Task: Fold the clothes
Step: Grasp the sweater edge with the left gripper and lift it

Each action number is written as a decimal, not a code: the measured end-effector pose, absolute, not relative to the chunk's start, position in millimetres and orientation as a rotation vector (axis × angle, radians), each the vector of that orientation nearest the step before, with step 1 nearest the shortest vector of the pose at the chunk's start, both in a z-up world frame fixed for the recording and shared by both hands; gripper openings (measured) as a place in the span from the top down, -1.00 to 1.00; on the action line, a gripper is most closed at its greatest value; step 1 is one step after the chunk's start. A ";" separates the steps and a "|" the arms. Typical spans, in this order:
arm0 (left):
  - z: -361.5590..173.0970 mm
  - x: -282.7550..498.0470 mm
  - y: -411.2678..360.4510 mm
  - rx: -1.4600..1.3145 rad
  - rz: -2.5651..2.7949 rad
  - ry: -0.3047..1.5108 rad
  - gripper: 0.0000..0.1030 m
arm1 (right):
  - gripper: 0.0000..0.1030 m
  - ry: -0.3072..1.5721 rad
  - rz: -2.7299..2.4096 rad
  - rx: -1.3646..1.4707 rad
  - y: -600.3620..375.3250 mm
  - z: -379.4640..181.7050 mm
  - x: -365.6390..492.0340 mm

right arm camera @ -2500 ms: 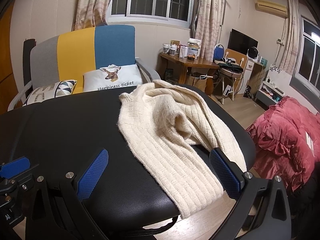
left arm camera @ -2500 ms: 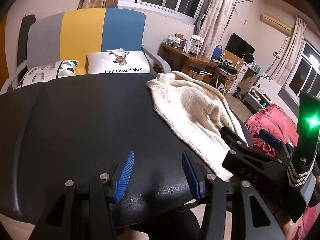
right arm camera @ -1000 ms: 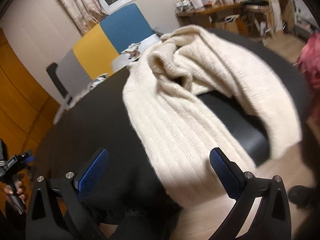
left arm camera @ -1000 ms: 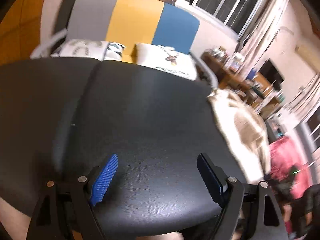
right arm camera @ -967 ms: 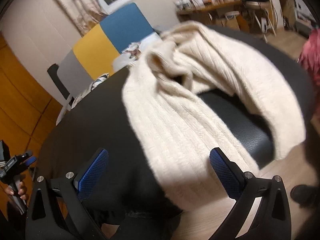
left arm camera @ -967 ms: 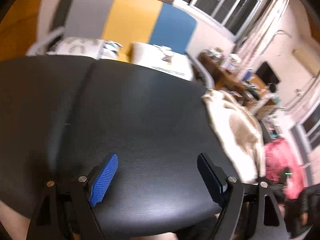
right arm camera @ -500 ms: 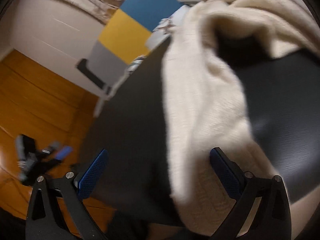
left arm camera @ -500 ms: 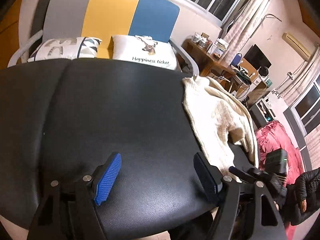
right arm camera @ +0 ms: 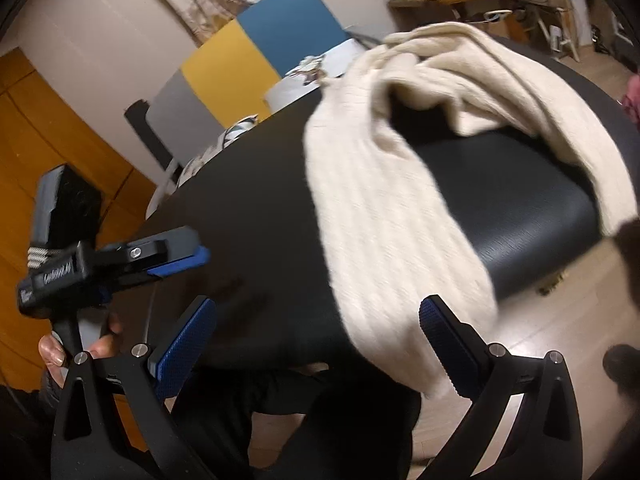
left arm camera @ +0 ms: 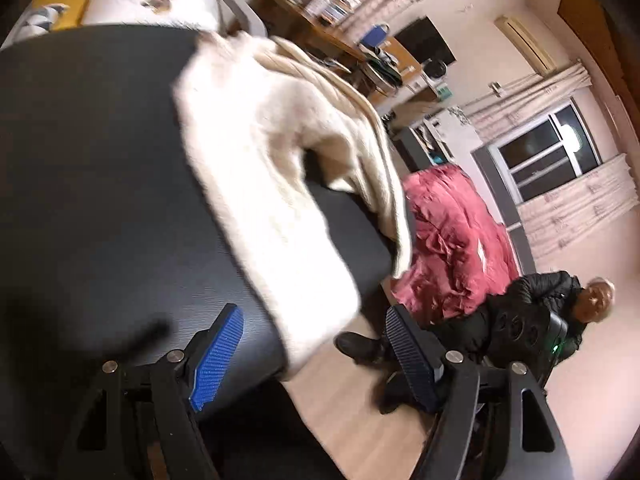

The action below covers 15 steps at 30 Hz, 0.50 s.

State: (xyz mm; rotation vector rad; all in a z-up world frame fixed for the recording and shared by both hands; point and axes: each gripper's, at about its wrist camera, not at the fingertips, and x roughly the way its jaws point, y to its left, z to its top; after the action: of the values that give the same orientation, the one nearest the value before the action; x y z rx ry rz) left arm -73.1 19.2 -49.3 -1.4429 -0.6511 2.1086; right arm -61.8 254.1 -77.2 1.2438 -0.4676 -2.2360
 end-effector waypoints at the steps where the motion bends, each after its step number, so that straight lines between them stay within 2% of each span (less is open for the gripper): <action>1: -54.9 -76.6 21.6 -1.459 2.090 -0.682 -0.46 | -1.00 -0.489 -2.243 1.245 258.7 -80.0 -62.7; 5: -77.7 -89.9 29.5 -1.526 2.011 -0.813 -0.46 | -1.00 -0.591 -2.264 1.246 278.2 -90.0 -67.7; 10: -106.2 -106.4 39.4 -1.602 1.904 -0.973 -0.45 | -1.00 -0.613 -2.297 1.270 289.8 -94.8 -72.4; 15: -122.8 -106.7 50.3 -1.651 1.881 -0.994 -0.45 | -1.00 -0.618 -2.325 1.274 294.4 -94.9 -75.3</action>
State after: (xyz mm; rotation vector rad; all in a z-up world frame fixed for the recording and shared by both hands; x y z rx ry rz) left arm -106.7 50.3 -122.8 -1.6507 -0.9943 1.8806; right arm -75.3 294.4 -94.9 1.2743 -0.6180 -2.3248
